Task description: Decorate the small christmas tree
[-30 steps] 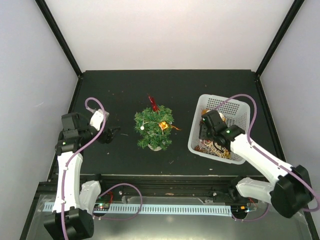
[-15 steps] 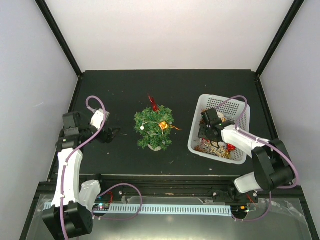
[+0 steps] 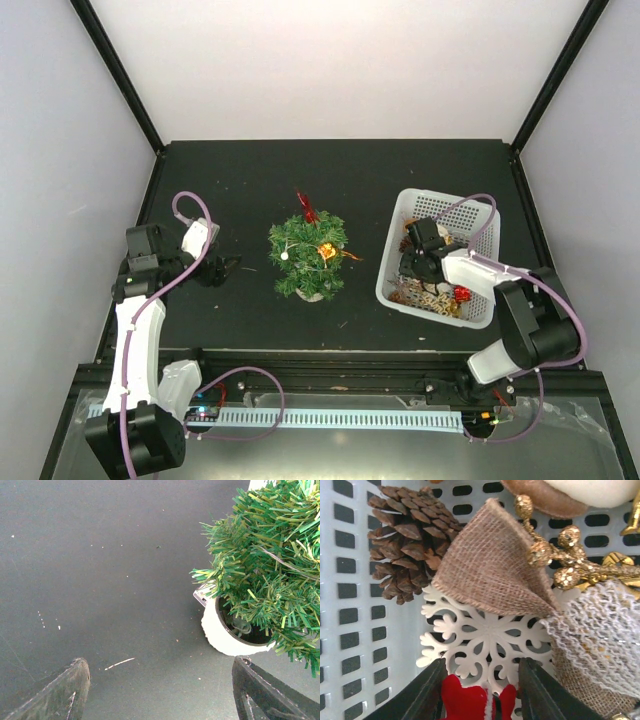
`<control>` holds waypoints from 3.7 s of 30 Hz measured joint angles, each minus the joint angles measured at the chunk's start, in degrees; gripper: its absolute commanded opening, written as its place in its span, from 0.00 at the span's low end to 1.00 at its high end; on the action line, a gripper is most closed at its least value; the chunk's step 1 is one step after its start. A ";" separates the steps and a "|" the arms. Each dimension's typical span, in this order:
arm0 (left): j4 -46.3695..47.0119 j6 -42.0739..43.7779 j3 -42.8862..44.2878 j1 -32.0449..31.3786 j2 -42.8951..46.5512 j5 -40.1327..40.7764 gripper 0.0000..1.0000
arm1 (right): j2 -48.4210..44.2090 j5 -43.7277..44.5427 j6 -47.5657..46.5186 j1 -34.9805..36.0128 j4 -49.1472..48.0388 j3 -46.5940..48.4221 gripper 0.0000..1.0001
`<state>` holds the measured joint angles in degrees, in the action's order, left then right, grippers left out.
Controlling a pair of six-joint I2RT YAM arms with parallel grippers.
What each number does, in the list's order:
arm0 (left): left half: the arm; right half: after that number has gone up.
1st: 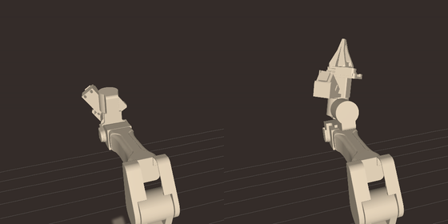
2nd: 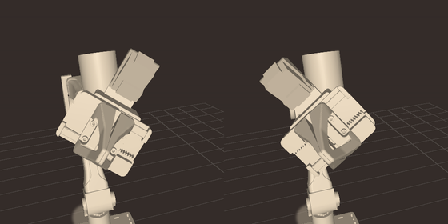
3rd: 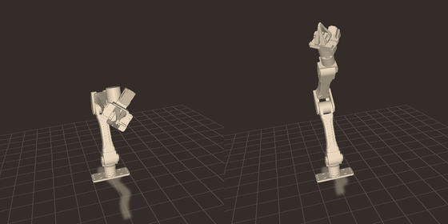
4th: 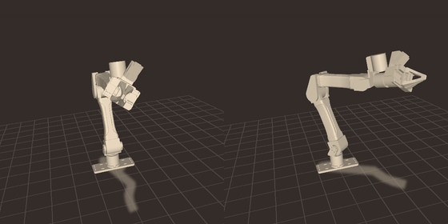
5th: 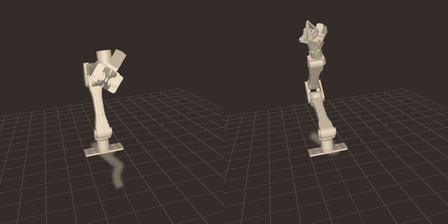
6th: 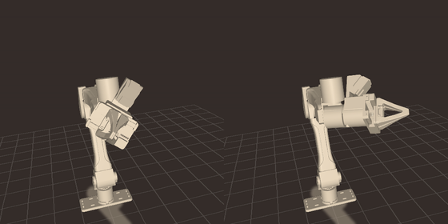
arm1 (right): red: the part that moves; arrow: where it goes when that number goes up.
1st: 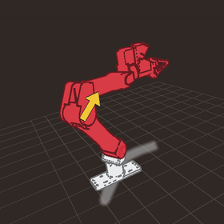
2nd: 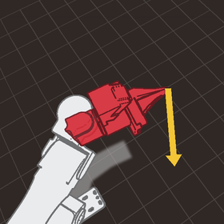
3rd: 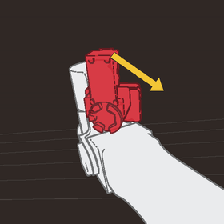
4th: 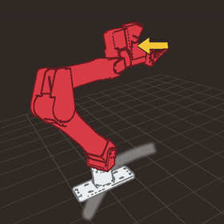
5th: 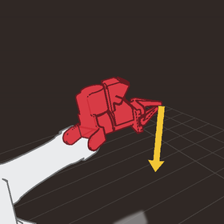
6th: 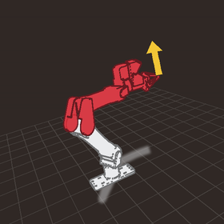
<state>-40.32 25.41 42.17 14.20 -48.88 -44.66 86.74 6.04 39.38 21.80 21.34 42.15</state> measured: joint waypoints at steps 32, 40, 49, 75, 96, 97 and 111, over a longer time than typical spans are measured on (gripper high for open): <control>-4.74 2.10 10.82 0.02 3.19 1.40 0.79 | -32.28 2.27 -2.73 -0.04 7.69 -1.36 0.01; -13.75 7.67 23.96 0.02 6.21 -1.60 0.79 | -49.64 -11.56 -5.35 1.31 3.15 0.92 0.01; -25.68 11.41 35.41 0.00 8.74 -10.91 0.82 | -54.31 -20.04 -12.09 13.25 0.90 4.39 0.01; -46.95 21.35 38.29 -1.53 10.78 -30.27 0.84 | -23.04 -13.31 -20.52 54.03 -1.20 29.70 0.01; -45.42 18.40 30.16 -14.19 9.49 -33.22 0.63 | -18.27 -17.09 -18.29 56.74 -5.29 30.71 0.01; -44.76 17.42 29.44 -14.86 9.53 -32.87 0.63 | -18.27 -17.07 -18.23 56.87 -5.53 30.69 0.01; -41.77 13.27 27.65 -17.44 9.49 -31.41 0.56 | -18.25 -17.14 -18.01 57.68 -6.36 30.67 0.01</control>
<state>-82.08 38.68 69.82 -3.25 -39.40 -76.07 68.49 -11.09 21.37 79.48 14.98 72.82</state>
